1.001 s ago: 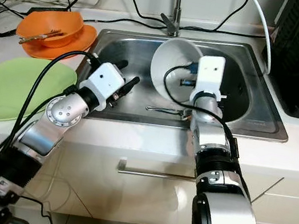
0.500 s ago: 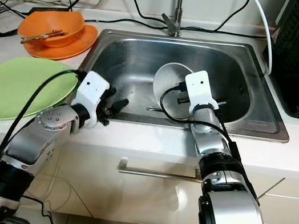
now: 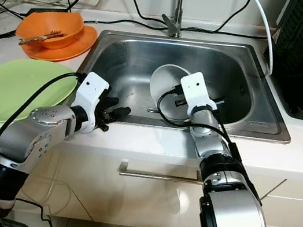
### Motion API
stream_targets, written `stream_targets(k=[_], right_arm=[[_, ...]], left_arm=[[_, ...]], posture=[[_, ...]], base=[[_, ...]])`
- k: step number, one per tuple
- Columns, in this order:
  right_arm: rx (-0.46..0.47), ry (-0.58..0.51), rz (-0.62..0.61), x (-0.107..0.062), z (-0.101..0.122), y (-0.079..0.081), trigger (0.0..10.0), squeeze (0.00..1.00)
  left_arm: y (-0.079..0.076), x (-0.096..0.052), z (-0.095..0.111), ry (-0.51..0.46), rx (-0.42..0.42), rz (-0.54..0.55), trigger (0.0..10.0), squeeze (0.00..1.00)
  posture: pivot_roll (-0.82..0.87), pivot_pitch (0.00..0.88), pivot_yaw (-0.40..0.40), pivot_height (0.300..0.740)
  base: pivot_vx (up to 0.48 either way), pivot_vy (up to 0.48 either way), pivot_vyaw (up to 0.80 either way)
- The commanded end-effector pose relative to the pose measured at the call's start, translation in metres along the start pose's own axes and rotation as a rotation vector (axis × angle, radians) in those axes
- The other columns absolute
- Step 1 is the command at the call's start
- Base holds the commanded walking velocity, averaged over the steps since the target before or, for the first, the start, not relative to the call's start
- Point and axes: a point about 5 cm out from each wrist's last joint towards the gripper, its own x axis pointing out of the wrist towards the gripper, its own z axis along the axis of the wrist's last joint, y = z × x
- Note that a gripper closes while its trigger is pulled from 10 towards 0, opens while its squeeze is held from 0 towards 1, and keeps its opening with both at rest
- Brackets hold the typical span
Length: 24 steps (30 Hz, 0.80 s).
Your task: Kitchen organization
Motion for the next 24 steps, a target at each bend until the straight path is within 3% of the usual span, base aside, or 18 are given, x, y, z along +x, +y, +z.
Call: stream_targets(k=[1, 2, 3, 4, 9, 10, 11, 17, 20, 22, 24], right_arm=[[-0.004, -0.02, 0.036, 0.002, 0.007, 0.007, 10.0, 0.55], [-0.006, -0.017, 0.048, 0.002, 0.006, 0.008, 10.0, 0.64], [-0.01, -0.012, 0.06, 0.001, 0.005, 0.011, 10.0, 0.9], [-0.011, -0.008, 0.069, 0.001, 0.004, 0.013, 10.0, 1.0], [-0.008, -0.002, 0.091, -0.001, 0.003, 0.018, 10.0, 0.96], [-0.01, -0.002, 0.096, -0.001, 0.003, 0.02, 10.0, 0.87], [-0.01, -0.001, 0.103, -0.001, 0.002, 0.021, 10.0, 0.0], [-0.006, -0.009, 0.114, -0.002, 0.002, 0.023, 10.0, 0.0], [0.021, -0.063, 0.087, -0.001, 0.009, 0.019, 10.0, 0.0], [0.021, -0.063, 0.087, -0.001, 0.009, 0.019, 10.0, 0.0], [0.115, -0.121, 0.079, 0.0, 0.02, 0.016, 10.0, 0.0]], left_arm=[[0.0, -0.002, -0.003, 0.025, -0.006, -0.012, 10.0, 0.0], [-0.001, -0.002, -0.004, 0.027, -0.007, -0.014, 10.0, 0.0], [-0.001, -0.002, -0.004, 0.029, -0.009, -0.016, 10.0, 0.0], [-0.002, -0.002, -0.004, 0.029, -0.01, -0.018, 10.0, 0.0], [-0.002, -0.003, -0.004, 0.035, -0.013, -0.019, 10.0, 0.0], [-0.002, -0.003, -0.004, 0.036, -0.014, -0.019, 10.0, 0.0], [-0.002, -0.003, -0.004, 0.037, -0.013, -0.018, 10.0, 0.0], [-0.001, -0.003, -0.004, 0.037, -0.008, -0.007, 10.0, 0.0], [0.005, -0.003, 0.004, -0.033, 0.024, 0.076, 10.0, 0.0], [0.005, -0.003, 0.004, -0.033, 0.024, 0.076, 10.0, 0.0], [0.016, -0.002, 0.012, -0.094, 0.067, 0.188, 10.0, 0.0]], posture=[[0.17, 0.005, 0.099, 0.74], [0.17, 0.004, 0.099, 0.74], [0.17, 0.003, 0.099, 0.74], [0.18, 0.002, 0.098, 0.74], [0.18, 0.0, 0.098, 0.74], [0.18, 0.0, 0.096, 0.74], [0.17, 0.0, 0.097, 0.74], [0.18, 0.003, 0.096, 0.74], [0.18, 0.006, 0.096, 0.74], [0.18, 0.006, 0.096, 0.74], [0.17, 0.012, 0.097, 0.74]], base=[[0.0, 0.0, 0.0], [0.0, 0.0, 0.0], [0.0, 0.0, 0.0], [0.0, 0.0, 0.0], [0.0, 0.0, 0.0], [0.0, 0.0, 0.0], [0.0, 0.0, 0.0], [0.0, 0.0, 0.0], [0.0, 0.0, 0.0], [0.0, 0.0, 0.0], [0.0, 0.0, 0.0]])
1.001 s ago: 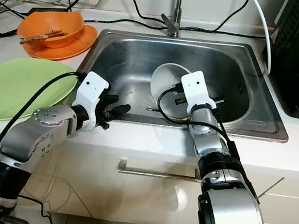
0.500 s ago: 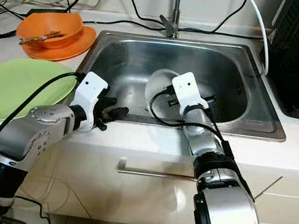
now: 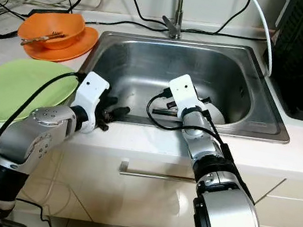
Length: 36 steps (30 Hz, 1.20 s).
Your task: Kitchen organization
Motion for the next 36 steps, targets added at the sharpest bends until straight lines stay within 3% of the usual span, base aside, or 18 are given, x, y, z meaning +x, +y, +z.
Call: stream_targets(k=[1, 4, 9, 13, 16, 22, 26, 31, 36], right_arm=[[0.103, -0.09, -0.003, 0.002, 0.017, -0.001, 10.0, 0.0], [0.217, -0.165, 0.024, 0.002, 0.03, -0.001, 10.0, 0.0], [0.356, -0.251, 0.101, -0.005, 0.043, 0.005, 10.0, 0.0], [0.377, -0.237, 0.133, -0.01, 0.038, 0.014, 10.0, 0.0], [0.428, -0.167, 0.162, -0.018, 0.021, 0.031, 10.0, 0.0], [0.485, -0.153, 0.212, -0.028, 0.02, 0.045, 10.0, 0.0], [0.507, -0.145, 0.226, -0.031, 0.022, 0.049, 10.0, 0.0], [0.505, -0.13, 0.225, -0.034, 0.02, 0.048, 10.0, 0.0], [0.507, -0.136, 0.216, -0.035, 0.022, 0.043, 10.0, 0.0]], left_arm=[[0.015, -0.001, 0.009, -0.062, 0.039, 0.129, 10.0, 0.0], [0.023, -0.003, 0.021, -0.138, 0.083, 0.22, 10.0, 0.0], [0.039, -0.01, 0.034, -0.227, 0.069, 0.329, 10.0, 0.0], [0.051, -0.017, 0.038, -0.258, 0.06, 0.39, 10.0, 0.0], [0.073, -0.032, 0.043, -0.276, 0.081, 0.514, 10.0, 0.0], [0.099, -0.05, 0.034, -0.195, 0.108, 0.657, 10.0, 0.0], [0.12, -0.065, 0.018, -0.065, 0.101, 0.768, 10.0, 0.0], [0.125, -0.069, 0.003, 0.074, 0.1, 0.749, 10.0, 0.0], [0.119, -0.065, -0.004, 0.129, 0.078, 0.677, 10.0, 0.0]], posture=[[0.17, 0.015, 0.097, 0.74], [0.17, 0.021, 0.096, 0.74], [0.16, 0.034, 0.097, 0.74], [0.16, 0.037, 0.097, 0.74], [0.18, 0.043, 0.098, 0.74], [0.19, 0.05, 0.102, 0.74], [0.2, 0.055, 0.107, 0.74], [0.2, 0.059, 0.109, 0.74], [0.19, 0.059, 0.113, 0.74]], base=[[0.0, 0.0, 0.0], [0.0, 0.0, 0.0], [0.0, 0.0, 0.0], [0.0, 0.0, 0.0], [0.0, 0.0, 0.0], [0.0, 0.0, 0.0], [0.0, 0.0, 0.0], [0.0, 0.0, 0.0], [0.0, 0.0, 0.0]])
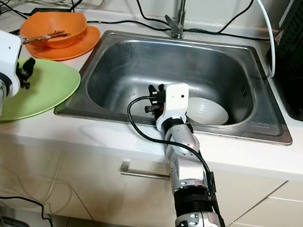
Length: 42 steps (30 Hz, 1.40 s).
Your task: Kitchen organization
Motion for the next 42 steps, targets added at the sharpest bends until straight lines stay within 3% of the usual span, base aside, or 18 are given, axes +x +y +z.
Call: stream_targets(k=[1, 11, 19, 29, 42], right_arm=[[0.007, -0.022, 0.008, 0.0, 0.006, 0.001, 10.0, 0.0], [-0.011, -0.007, 0.003, -0.005, 0.003, -0.002, 10.0, 0.0], [-0.01, 0.001, -0.005, -0.006, 0.003, -0.001, 10.0, 0.0], [-0.014, -0.001, -0.03, -0.007, 0.007, -0.007, 10.0, 0.0], [-0.018, 0.005, -0.036, -0.009, 0.006, -0.008, 10.0, 0.0]], left_arm=[[-0.005, 0.0, -0.005, 0.04, 0.004, -0.046, 10.0, 0.0], [-0.018, -0.003, -0.014, 0.127, -0.069, -0.147, 10.0, 0.0], [-0.022, -0.004, -0.013, 0.146, -0.061, -0.17, 10.0, 0.0], [-0.058, -0.009, -0.012, 0.177, -0.201, -0.359, 10.0, 0.0], [-0.069, -0.007, -0.007, 0.167, -0.235, -0.405, 10.0, 0.0]], posture=[[0.19, 0.06, 0.112, 0.74], [0.19, 0.062, 0.113, 0.74], [0.18, 0.066, 0.117, 0.74], [0.18, 0.071, 0.118, 0.74], [0.16, 0.054, 0.125, 0.74]], base=[[0.0, 0.0, 0.0], [0.0, 0.0, 0.0], [0.0, 0.0, 0.0], [0.0, 0.0, 0.0], [0.0, 0.0, 0.0]])
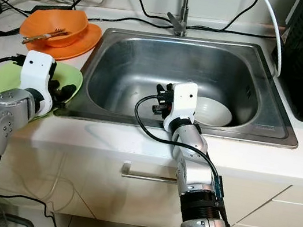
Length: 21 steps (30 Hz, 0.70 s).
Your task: Kitchen organization
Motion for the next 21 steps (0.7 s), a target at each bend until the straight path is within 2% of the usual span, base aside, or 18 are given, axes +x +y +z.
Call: stream_targets(k=[1, 11, 18, 21], right_arm=[[0.0, 0.011, -0.006, -0.002, -0.001, 0.0, 10.0, 0.0], [0.001, 0.015, -0.013, -0.003, -0.002, -0.001, 10.0, 0.0], [0.0, 0.016, -0.018, -0.004, -0.003, -0.002, 10.0, 0.0], [0.0, 0.016, -0.022, -0.004, -0.003, -0.003, 10.0, 0.0]], left_arm=[[-0.012, 0.005, -0.01, 0.055, -0.017, -0.078, 10.0, 0.0], [-0.032, 0.012, -0.006, 0.021, -0.015, -0.144, 10.0, 0.0], [-0.031, 0.011, -0.003, 0.003, -0.008, -0.132, 10.0, 0.0], [-0.029, 0.009, 0.009, -0.059, 0.011, -0.123, 10.0, 0.0]], posture=[[0.16, 0.054, 0.125, 0.74], [0.15, 0.053, 0.131, 0.74], [0.15, 0.06, 0.128, 0.74], [0.15, 0.058, 0.127, 0.74]], base=[[0.0, 0.0, 0.0], [0.0, 0.0, 0.0], [0.0, 0.0, 0.0], [0.0, 0.0, 0.0]])
